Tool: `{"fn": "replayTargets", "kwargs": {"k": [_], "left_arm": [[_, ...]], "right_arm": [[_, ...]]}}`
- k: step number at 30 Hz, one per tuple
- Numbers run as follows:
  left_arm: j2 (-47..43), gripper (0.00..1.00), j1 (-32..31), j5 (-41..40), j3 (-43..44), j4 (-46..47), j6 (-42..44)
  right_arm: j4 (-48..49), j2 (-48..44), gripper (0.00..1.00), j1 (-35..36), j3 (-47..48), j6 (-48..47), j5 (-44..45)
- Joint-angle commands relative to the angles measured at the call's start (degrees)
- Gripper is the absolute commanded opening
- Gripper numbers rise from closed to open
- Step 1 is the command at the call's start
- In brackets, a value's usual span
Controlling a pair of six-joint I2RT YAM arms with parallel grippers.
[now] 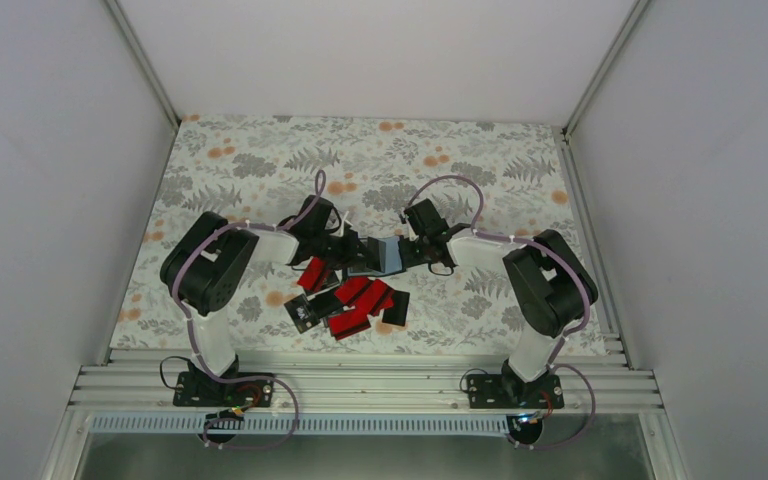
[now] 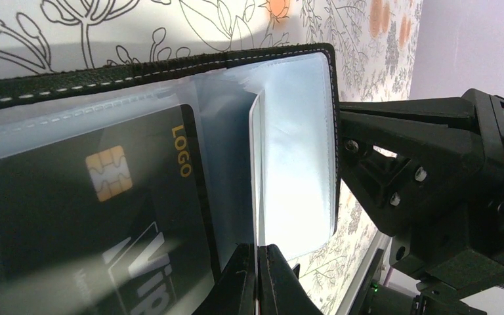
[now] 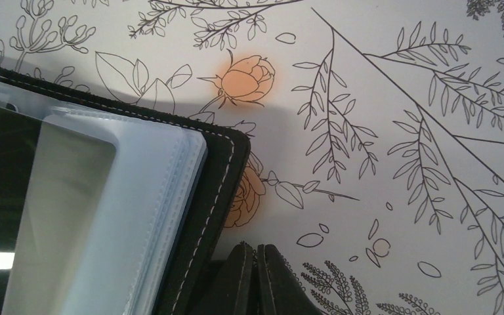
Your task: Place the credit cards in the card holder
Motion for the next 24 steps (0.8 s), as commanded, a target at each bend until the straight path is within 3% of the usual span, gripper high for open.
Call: {"fn": "replayTargets", "kwargs": {"k": [1,24], "left_arm": [[1.22,0.02,0.10,-1.70,0.62,0.61,1.67],[1.97,0.02,0.12,-3.02,-1.08,-0.40,7.64]], "right_arm": [[-6.82,1.31,0.04,0.85,-2.74,1.13,-1.80],[-6.22,1.09,0.04,3.87,-5.89,7.15,-2.50]]}}
